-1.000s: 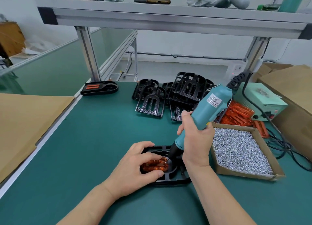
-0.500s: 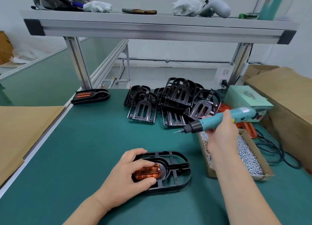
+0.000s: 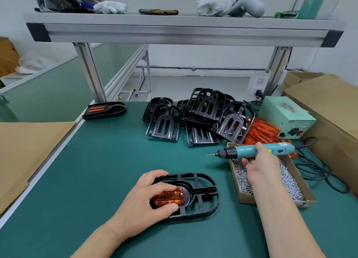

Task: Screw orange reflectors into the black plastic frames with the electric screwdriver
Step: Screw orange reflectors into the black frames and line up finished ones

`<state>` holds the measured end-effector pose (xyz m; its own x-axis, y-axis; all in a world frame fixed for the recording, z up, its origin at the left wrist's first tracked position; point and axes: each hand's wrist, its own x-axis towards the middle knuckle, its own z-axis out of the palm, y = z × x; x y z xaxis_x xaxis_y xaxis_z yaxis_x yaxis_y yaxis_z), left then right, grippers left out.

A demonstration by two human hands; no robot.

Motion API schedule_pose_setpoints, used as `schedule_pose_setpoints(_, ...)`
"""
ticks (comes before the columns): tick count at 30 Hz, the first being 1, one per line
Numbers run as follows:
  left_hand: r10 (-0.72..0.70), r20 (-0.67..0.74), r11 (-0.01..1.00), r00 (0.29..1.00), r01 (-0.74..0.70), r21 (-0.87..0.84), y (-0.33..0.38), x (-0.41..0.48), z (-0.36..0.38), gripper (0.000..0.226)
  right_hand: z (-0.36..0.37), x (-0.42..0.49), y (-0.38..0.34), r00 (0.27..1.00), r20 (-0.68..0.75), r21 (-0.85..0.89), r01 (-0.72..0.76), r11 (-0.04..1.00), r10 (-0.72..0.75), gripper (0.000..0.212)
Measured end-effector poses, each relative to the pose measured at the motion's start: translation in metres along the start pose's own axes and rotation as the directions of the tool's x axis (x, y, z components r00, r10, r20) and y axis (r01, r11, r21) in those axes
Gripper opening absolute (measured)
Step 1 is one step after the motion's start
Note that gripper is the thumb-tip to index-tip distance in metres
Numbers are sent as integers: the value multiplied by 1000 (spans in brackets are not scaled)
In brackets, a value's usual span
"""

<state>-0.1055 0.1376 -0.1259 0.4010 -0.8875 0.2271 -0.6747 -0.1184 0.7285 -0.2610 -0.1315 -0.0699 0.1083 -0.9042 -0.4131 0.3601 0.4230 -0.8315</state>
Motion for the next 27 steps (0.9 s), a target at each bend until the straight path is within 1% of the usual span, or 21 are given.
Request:
schedule_pose_setpoints(1,1,-3,1000,1000,-1,0,0,0,0,39,-2,-1,0,1000,18,20,-20,1000,20,6)
schedule_pose_setpoints(2,2,-5,1000,1000,-2,-1,-1,0,0,39,-5,-2,-1,999,32,37,-35,999,34,12)
schedule_pose_setpoints(4,1,-5,1000,1000,-1,0,-1,0,0,39,-9,-6,-3,997,61,77,-45,996,41,17)
schedule_pose_setpoints(7,0,-2,1000,1000,0,6,-1,0,0,40,-15,-15,-5,991,123,120,-71,990,56,13)
schedule_pose_setpoints(9,2,-6,1000,1000,-1,8,-2,0,0,40,-22,-20,-3,987,152,113,-77,991,60,11)
schedule_pose_setpoints(12,12,-11,1000,1000,-12,5,-2,0,1,40,-37,-27,2,989,145,57,-46,997,37,14)
schedule_pose_setpoints(13,14,-13,1000,1000,-14,2,-2,0,2,40,-42,-28,3,991,136,39,-17,999,12,18)
schedule_pose_setpoints(15,11,-13,1000,1000,-11,0,-2,0,2,40,-49,-30,3,989,131,6,65,998,-65,44)
schedule_pose_setpoints(16,9,-13,1000,1000,-9,0,-2,0,2,39,-52,-31,4,986,133,-58,109,992,-101,54)
schedule_pose_setpoints(17,7,-13,1000,1000,-7,1,-3,0,2,39,-53,-33,4,980,137,-175,165,971,-142,57)
schedule_pose_setpoints(18,6,-14,1000,1000,-6,1,-3,0,2,40,-55,-33,6,969,149,-332,236,913,-196,52)
schedule_pose_setpoints(19,8,-15,1000,1000,-8,2,-3,0,2,40,-58,-32,7,946,183,-514,325,794,-268,42)
schedule_pose_setpoints(20,10,-16,1000,1000,-10,3,-3,0,2,40,-61,-30,7,907,245,-677,414,609,-344,34)
schedule_pose_setpoints(21,13,-17,1000,1000,-13,4,-3,0,2,40,-65,-28,6,860,332,-788,478,387,-388,26)
schedule_pose_setpoints(22,14,-18,1000,1000,-14,8,-3,0,2,40,-68,-27,4,824,417,-842,509,178,-383,21)
schedule_pose_setpoints(23,14,-18,1000,1000,-14,10,-2,0,1,40,-69,-27,2,812,477,-855,517,35,-337,18)
schedule_pose_setpoints(24,12,-18,1000,1000,-12,9,-2,0,1,40,-69,-27,0,818,507,-856,515,-47,-271,17)
schedule_pose_setpoints(25,10,-17,1000,1000,-10,6,-2,0,1,40,-69,-27,-1,825,523,-852,515,-97,-215,16)
schedule_pose_setpoints(27,9,-17,1000,1000,-9,6,-2,0,1,40,-66,-29,-3,831,534,-845,516,-142,-159,13)
